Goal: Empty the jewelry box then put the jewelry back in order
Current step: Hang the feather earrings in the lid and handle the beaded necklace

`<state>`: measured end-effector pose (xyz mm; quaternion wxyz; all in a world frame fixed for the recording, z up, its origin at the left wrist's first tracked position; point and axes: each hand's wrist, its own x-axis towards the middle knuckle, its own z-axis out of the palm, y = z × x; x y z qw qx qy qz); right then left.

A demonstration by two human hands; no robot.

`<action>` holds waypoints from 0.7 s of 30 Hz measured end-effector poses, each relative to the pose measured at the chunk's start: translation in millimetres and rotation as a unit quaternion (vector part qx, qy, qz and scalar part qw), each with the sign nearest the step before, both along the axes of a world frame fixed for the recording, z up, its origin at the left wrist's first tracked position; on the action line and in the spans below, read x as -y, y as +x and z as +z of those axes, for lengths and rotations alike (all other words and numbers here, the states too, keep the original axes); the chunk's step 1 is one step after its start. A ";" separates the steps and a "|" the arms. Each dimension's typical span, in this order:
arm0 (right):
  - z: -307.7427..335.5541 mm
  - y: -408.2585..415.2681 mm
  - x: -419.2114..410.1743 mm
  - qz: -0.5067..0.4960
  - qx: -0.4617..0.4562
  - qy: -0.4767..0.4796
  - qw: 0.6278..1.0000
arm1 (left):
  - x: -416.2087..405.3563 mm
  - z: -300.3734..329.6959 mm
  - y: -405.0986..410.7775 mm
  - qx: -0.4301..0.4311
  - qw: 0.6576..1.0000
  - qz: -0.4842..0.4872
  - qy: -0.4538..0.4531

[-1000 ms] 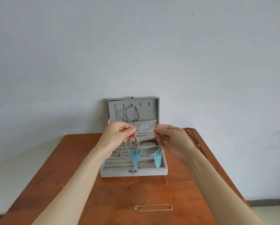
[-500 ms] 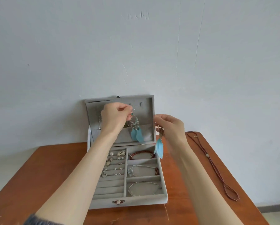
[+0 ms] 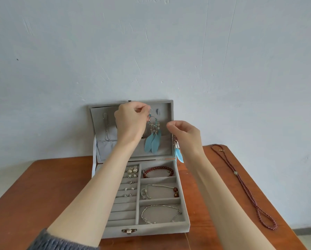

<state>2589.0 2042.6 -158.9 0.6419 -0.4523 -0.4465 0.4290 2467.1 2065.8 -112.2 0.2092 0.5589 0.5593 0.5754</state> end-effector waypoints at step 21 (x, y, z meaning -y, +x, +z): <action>-0.7 0.2 1.8 0.022 -0.001 -0.011 1.000 | -5.9 -2.5 23.2 0.009 1.000 0.019 -0.012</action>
